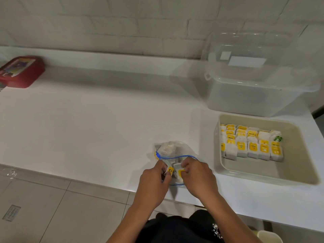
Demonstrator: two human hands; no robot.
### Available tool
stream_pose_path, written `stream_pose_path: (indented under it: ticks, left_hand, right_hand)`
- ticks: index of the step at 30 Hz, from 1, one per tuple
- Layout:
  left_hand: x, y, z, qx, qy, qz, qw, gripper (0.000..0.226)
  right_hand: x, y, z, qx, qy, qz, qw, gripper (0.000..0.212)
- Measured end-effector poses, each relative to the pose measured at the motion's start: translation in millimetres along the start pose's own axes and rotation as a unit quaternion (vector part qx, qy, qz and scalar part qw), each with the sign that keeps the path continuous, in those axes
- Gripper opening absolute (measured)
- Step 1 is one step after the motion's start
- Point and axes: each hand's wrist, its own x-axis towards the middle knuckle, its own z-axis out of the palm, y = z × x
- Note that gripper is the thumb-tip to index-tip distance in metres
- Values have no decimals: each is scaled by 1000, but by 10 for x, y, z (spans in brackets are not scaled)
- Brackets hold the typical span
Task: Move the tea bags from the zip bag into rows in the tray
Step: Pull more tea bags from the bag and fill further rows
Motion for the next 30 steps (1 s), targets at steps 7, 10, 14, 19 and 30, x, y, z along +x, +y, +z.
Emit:
stream_pose_path:
  ticks: [7, 10, 14, 19, 30]
  left_hand:
    - [15, 11, 50, 73, -34, 17, 997, 13]
    - [19, 22, 61, 77, -40, 12, 996, 12]
    - [16, 2, 72, 82, -42, 4, 996, 12]
    - [22, -29, 78, 86, -46, 8, 995, 10]
    - [26, -50, 74, 77, -53, 14, 996, 9]
  right_hand:
    - [-58, -37, -20, -107, 32, -13, 994, 29]
    - [-83, -85, 1, -107, 20, -19, 994, 40]
    - [-84, -75, 28, -127, -6, -27, 991, 53]
    - [-65, -43, 70, -129, 9, -37, 991, 47]
    - [-75, 47, 19, -110, 3, -81, 991, 47]
